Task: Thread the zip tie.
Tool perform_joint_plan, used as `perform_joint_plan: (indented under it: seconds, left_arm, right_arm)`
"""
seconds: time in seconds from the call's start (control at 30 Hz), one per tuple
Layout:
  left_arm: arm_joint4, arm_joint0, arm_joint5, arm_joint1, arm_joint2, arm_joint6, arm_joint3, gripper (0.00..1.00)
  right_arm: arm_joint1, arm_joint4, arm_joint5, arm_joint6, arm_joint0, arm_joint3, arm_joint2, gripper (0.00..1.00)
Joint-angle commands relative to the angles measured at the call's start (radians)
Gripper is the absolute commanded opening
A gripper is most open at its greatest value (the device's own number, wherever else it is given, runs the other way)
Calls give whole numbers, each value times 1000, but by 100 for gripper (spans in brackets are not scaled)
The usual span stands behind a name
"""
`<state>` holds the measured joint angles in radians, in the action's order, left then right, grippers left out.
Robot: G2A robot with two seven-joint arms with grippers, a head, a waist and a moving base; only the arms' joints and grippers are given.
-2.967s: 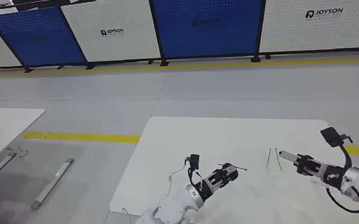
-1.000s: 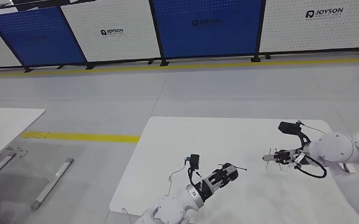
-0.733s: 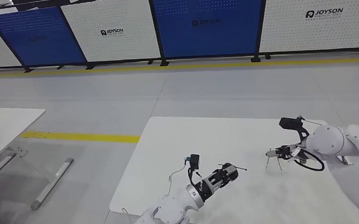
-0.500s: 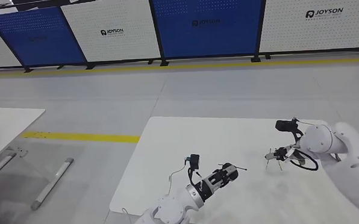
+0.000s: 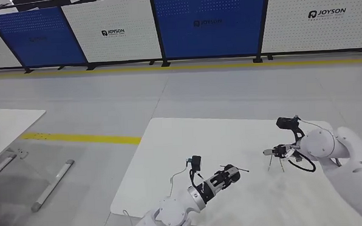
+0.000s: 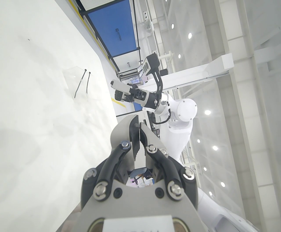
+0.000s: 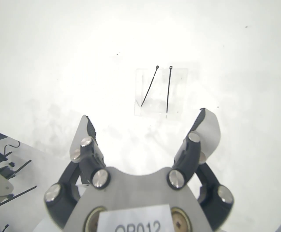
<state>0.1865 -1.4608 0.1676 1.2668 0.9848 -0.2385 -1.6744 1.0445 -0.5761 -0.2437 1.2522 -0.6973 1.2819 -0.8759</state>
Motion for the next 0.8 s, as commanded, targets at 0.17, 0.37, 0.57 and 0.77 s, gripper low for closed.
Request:
perform_joint_plan:
  seconds: [0.17,0.37,0.57,0.77]
  left_arm:
    - [0,0,0,0,0,0,0,0]
    - [0,0,0,0,0,0,0,0]
    - [0,0,0,0,0,0,0,0]
    - [0,0,0,0,0,0,0,0]
  right_arm:
    - [45,15,9,95,101,-143,90,100]
    - [45,15,9,95,101,-143,90,100]
    - [45,15,9,95,101,-143,90,100]
    - [41,49,35,6,67,-107,52,100]
